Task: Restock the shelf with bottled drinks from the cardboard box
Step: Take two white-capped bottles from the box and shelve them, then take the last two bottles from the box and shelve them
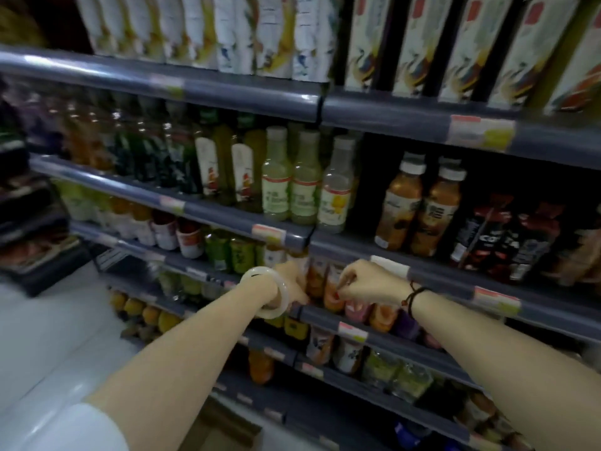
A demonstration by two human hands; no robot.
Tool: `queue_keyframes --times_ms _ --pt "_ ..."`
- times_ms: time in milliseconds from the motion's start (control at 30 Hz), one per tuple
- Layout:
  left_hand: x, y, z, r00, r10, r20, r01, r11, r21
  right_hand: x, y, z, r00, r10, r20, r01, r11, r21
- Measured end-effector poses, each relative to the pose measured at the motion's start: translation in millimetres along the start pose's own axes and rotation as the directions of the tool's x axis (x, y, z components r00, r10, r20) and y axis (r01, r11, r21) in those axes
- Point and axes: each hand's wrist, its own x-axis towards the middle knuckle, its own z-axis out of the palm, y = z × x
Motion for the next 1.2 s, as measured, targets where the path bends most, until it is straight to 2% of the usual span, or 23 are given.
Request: queue_keyframes --times_ms 167,300,433,533,733,833,1000,1200 --pt "-28.7 -88.5 -13.2 0.976 -0.211 -0.059 0.205 0.975 -0.091 53.4 -61.1 44.0 0.969 -0.154 0.191 0.177 0.978 -0.109" --pt "-47.5 -156.6 -14.1 0.909 -0.403 -0.105 0.364 0.892 -0.269 92.7 -111.5 81.0 0.906 -0.250 0.343 0.301 0.948 -0.105" --pt "-79.8 -195.0 -17.2 0.838 -0.525 -0.148 0.462 0.828 -0.317 126.4 -161.1 113.8 0.827 -0.331 0.454 0.416 0.904 -0.100" --pt "-98.1 -224.7 -10.1 0.734 -0.658 -0.169 0.554 0.723 -0.412 145.1 -191.0 140.0 0.770 -0.382 0.511 0.483 0.872 -0.076" --pt "-127.9 -270.4 20.7 0.540 -0.829 -0.144 0.624 0.509 -0.593 170.9 -220.0 211.1 0.663 -0.420 0.620 0.582 0.809 -0.075" --pt "-144.7 -290.6 44.4 0.480 -0.871 -0.103 0.650 0.432 -0.625 170.1 -228.1 246.6 0.617 -0.419 0.666 0.617 0.783 -0.080" --pt "-161.1 -329.8 76.7 0.423 -0.904 -0.060 0.659 0.352 -0.665 168.9 -237.9 299.4 0.569 -0.411 0.712 0.644 0.761 -0.075" --pt "-157.6 -378.9 97.7 0.458 -0.887 -0.060 0.641 0.377 -0.668 184.1 -249.0 348.8 0.578 -0.353 0.736 0.614 0.782 -0.107"
